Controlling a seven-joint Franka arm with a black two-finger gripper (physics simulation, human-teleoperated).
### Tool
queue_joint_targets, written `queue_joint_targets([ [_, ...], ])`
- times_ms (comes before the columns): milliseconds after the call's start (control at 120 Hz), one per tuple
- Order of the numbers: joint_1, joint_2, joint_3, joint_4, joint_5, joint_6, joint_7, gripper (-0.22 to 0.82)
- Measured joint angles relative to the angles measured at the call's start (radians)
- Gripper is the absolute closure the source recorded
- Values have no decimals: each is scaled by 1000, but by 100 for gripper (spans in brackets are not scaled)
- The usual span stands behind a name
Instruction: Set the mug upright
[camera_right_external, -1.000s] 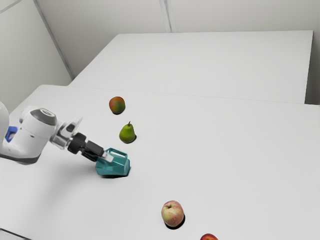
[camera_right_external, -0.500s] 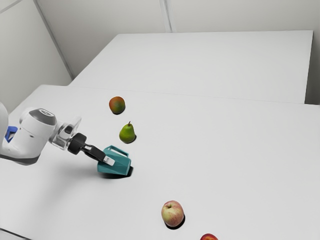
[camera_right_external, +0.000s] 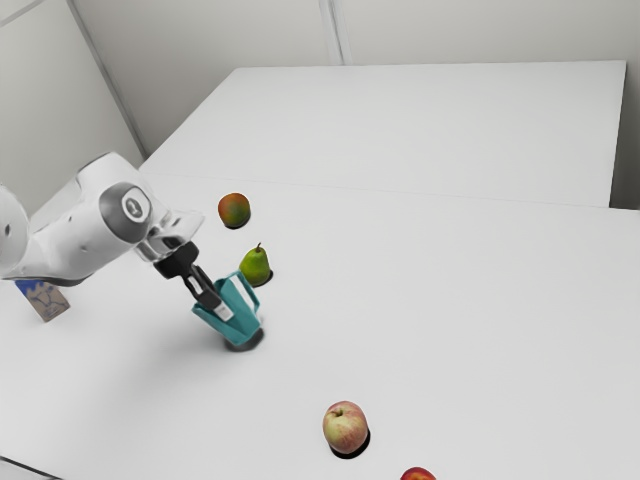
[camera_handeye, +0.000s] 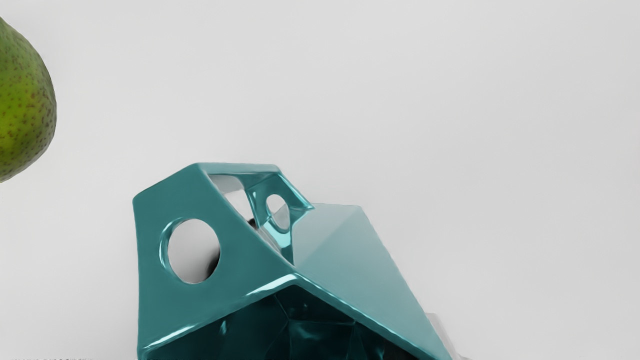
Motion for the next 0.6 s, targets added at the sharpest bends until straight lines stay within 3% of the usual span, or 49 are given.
queue_joint_targets([
  [308,9,-14,-68,-4,340,130,-225,78],
  [600,10,3,-90,-19,424,202,-379,79],
])
